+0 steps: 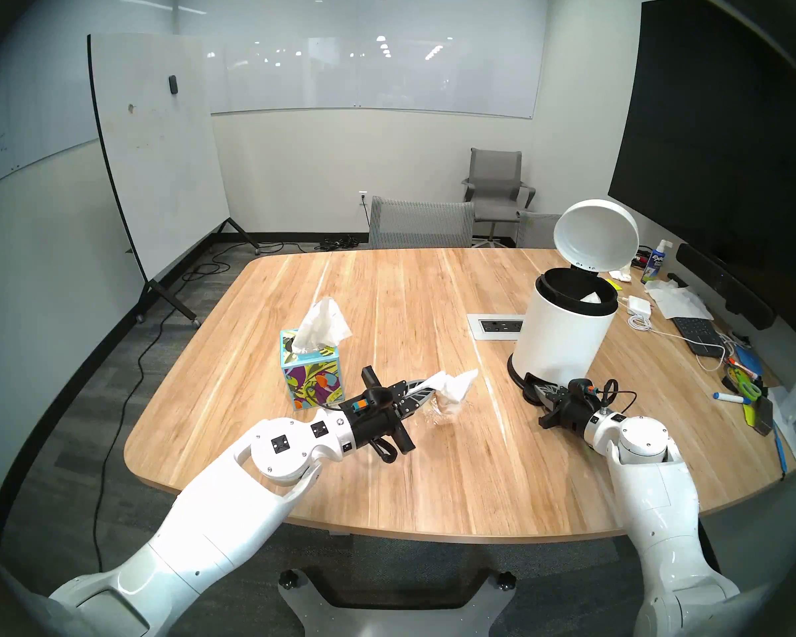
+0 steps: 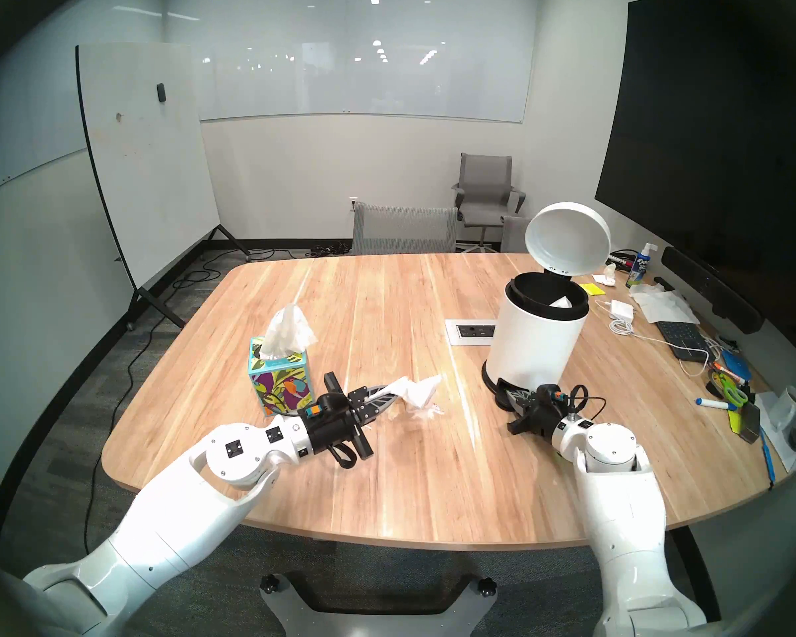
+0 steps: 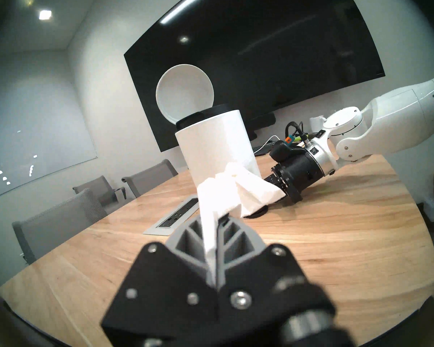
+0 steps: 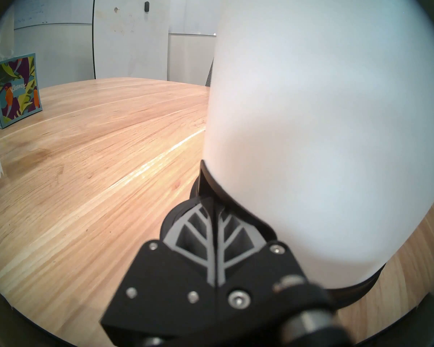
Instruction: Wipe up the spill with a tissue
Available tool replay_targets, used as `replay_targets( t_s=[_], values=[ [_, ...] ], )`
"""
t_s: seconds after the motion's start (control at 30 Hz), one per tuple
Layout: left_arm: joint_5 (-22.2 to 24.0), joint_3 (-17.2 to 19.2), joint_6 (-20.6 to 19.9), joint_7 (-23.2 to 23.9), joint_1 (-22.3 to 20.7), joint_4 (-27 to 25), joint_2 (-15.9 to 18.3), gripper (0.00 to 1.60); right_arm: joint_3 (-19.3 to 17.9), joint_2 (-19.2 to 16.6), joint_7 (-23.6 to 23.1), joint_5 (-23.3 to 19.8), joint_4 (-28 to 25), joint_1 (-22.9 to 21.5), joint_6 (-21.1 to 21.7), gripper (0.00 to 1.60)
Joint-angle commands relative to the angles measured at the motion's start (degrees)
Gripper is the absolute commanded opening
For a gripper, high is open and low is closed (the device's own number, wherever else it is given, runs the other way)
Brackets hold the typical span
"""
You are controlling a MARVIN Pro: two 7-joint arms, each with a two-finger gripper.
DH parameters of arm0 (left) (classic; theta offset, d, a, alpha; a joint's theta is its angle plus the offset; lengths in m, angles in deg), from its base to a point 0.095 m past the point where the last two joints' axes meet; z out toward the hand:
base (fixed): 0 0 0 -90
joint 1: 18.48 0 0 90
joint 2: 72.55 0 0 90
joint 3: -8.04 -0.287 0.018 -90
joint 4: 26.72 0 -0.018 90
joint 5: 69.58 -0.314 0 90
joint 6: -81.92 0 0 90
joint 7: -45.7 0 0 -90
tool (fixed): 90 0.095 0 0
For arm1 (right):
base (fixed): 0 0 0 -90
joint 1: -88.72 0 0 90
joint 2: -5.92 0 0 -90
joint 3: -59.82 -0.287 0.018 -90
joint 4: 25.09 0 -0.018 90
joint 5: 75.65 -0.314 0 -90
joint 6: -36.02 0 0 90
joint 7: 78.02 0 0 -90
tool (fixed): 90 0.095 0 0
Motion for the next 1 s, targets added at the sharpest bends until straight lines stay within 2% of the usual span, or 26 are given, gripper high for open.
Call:
replay_targets(
  t_s=[0.0, 0.17, 0.5, 0.7, 0.97],
  values=[
    [2.13, 2.29, 3.51, -0.72, 5.75, -4.62, 3.37, 0.00, 1.40, 0.07, 0.35, 2.06, 4.38, 3.18, 2.99, 0.00],
    [3.40, 3.76, 4.74, -1.16, 7.14, -7.34, 4.27, 0.00, 1.50, 0.03, 0.42, 2.11, 4.46, 3.12, 3.14, 0.00],
    [5.12, 4.29, 3.81, -2.16, 6.27, -14.28, 2.87, 0.00, 1.47, 0.01, 0.41, 1.89, 4.32, 3.23, 2.88, 0.00],
    [5.35, 3.22, 1.77, -3.30, 5.93, -16.71, 1.20, 0.00, 1.59, -0.04, 0.49, 1.93, 4.42, 3.17, 3.05, 0.00],
    [3.95, -0.27, -2.23, -4.78, 2.52, -18.25, -2.53, 0.00, 1.58, -0.05, 0.50, 1.75, 4.31, 3.25, 2.86, 0.00]
  ],
)
